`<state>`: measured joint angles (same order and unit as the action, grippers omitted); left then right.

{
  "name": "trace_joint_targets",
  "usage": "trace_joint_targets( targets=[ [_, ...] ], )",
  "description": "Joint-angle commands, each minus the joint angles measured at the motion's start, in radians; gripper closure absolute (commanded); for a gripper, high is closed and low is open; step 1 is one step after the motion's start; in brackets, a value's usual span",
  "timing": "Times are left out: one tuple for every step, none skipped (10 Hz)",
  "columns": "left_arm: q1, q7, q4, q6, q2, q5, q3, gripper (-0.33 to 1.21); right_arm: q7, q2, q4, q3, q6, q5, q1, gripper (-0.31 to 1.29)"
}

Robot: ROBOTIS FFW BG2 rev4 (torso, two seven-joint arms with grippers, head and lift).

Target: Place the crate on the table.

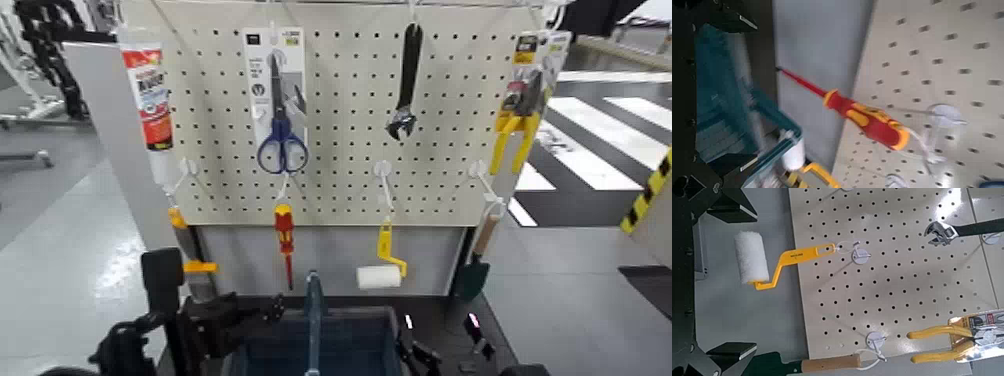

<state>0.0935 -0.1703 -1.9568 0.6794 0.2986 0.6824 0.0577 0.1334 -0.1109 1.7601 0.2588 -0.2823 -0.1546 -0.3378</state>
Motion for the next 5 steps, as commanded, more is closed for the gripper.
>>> trace_joint_targets(
  targets=[
    [0.126,0.017,0.010,-0.371,-0.067,-0.277,0.028,0.13,-0.001,-0.004,0.007,-0.006,0.006,0.009,-0.003,0.15],
    [0.160,0.020,0.015,-0.468,-0.105,-0.399,0.011,0.13,-0.003,-0.004,0.012,-0.009,0.014,0.015,-0.006,0.15],
    [0.178,0.021,0.029,-0.560,-0.101,-0.484,0.022,0.13,-0.005,-0.007,0.018,-0.010,0.017,0.023,-0.006,0.15],
    [0.206,0.055,0.029,-0.646,-0.099,-0.554,0.039,0.13,-0.008,-0.009,0.024,-0.018,0.020,0.030,-0.010,0.15],
    [0.236,0.095,0.029,-0.675,-0.101,-0.560,0.047,0.13,-0.011,-0.007,0.027,-0.023,0.023,0.033,-0.012,0.15]
  ],
)
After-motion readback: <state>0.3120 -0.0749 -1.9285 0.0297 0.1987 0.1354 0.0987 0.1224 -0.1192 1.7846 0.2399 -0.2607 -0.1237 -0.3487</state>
